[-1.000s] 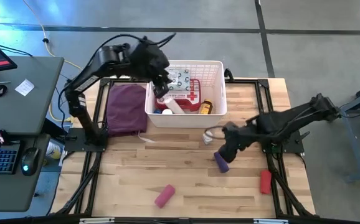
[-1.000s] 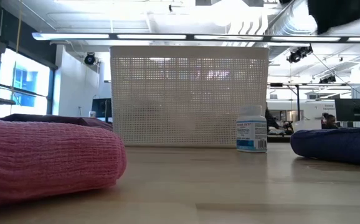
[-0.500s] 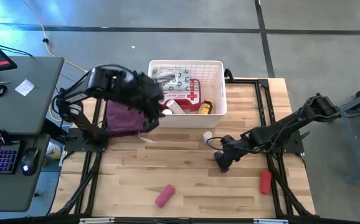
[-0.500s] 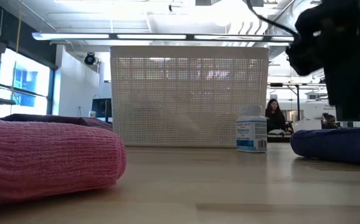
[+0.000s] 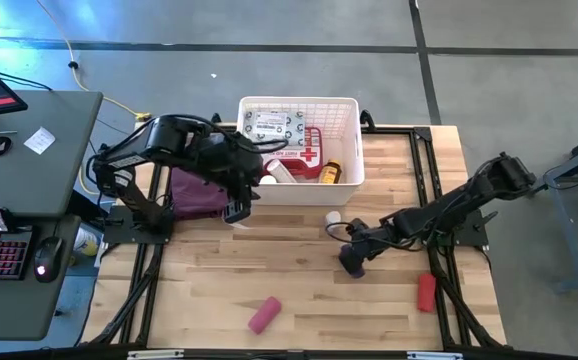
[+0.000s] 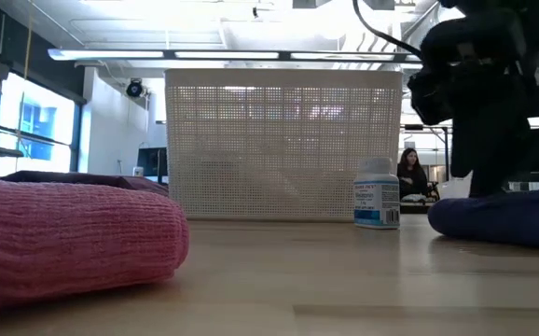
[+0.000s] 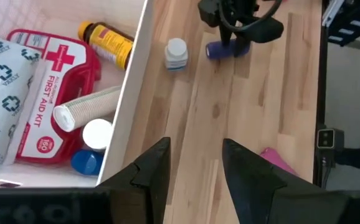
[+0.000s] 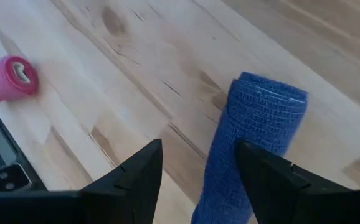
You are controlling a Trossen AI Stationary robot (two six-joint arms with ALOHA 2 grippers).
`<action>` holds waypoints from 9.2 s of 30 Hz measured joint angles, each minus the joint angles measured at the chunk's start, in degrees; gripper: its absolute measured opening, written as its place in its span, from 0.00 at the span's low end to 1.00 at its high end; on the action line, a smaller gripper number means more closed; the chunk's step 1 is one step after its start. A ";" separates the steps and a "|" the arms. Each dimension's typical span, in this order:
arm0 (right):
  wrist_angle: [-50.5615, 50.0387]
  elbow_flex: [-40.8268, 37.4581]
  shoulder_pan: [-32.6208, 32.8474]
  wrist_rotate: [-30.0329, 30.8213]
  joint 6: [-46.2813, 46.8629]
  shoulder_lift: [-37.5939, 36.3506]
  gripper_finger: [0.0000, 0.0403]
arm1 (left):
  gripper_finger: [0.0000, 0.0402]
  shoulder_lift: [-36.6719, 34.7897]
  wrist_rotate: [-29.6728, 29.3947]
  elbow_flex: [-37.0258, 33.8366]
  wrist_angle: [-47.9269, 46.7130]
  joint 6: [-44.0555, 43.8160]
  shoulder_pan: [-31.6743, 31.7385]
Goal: Pick & place medical supplies in basket/bin
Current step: Put the purple rolled bandage into the white bin, then put the pink rolled bandage into the white bin
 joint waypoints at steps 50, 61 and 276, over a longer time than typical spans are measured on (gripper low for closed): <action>-25.65 13.64 3.29 7.04 -6.63 2.69 0.59 | 0.44 0.00 -2.54 0.00 0.07 -20.32 -4.46; -16.66 10.99 -0.04 4.33 -4.52 7.28 0.64 | 0.44 0.00 -2.57 -0.01 0.06 -13.45 -4.48; -49.13 45.96 32.70 16.61 -18.89 -6.49 0.59 | 0.37 34.02 17.29 -14.79 25.28 -59.71 -25.13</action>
